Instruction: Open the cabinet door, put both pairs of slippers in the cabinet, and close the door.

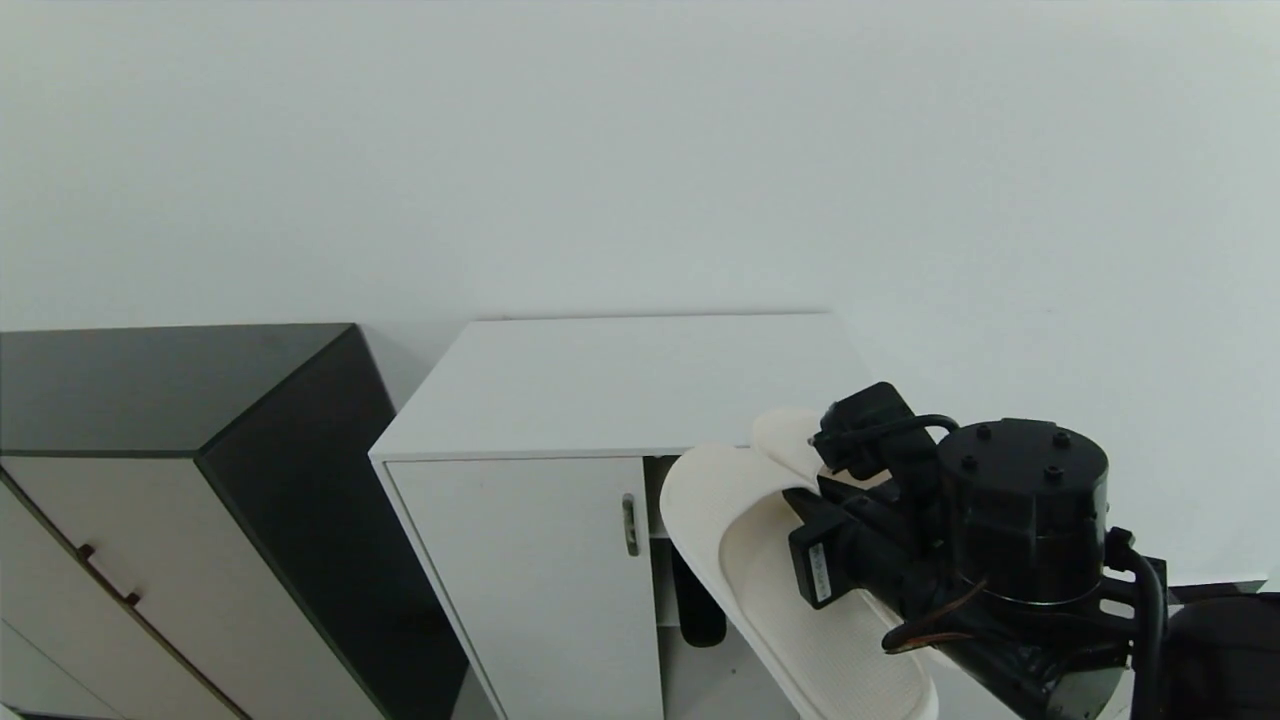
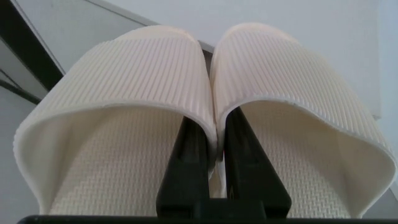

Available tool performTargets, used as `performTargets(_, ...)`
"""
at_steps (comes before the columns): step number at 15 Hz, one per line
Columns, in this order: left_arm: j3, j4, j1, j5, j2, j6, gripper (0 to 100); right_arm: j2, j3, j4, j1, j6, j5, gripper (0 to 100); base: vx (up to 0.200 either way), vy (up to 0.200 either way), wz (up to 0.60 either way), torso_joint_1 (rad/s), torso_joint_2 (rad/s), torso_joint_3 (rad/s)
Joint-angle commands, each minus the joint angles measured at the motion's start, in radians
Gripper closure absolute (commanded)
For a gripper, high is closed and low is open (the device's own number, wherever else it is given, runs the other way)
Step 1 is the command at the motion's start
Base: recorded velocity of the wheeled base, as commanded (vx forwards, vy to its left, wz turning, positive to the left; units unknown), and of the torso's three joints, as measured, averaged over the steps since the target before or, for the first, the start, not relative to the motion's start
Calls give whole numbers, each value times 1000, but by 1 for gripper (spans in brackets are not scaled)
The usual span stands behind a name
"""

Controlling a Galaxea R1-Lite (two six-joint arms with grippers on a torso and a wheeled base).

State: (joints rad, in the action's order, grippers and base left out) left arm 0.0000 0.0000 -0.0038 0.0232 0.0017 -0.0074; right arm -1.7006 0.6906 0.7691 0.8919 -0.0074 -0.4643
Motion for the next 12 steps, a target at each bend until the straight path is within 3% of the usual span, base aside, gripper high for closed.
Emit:
performTargets(1, 0, 0, 1, 0, 0, 0, 100, 21, -16, 4, 4, 0, 21, 100, 0, 0, 0, 0, 0, 0)
performTargets(4, 0, 0, 1, 0, 0, -2, 100, 26, -23, 4, 10, 0, 32, 100, 0, 0, 0, -124, 286, 159)
performTargets(12, 0, 0, 1, 0, 0, -2, 100, 26, -26, 4, 18, 0, 33, 100, 0, 0, 0, -218, 527, 307)
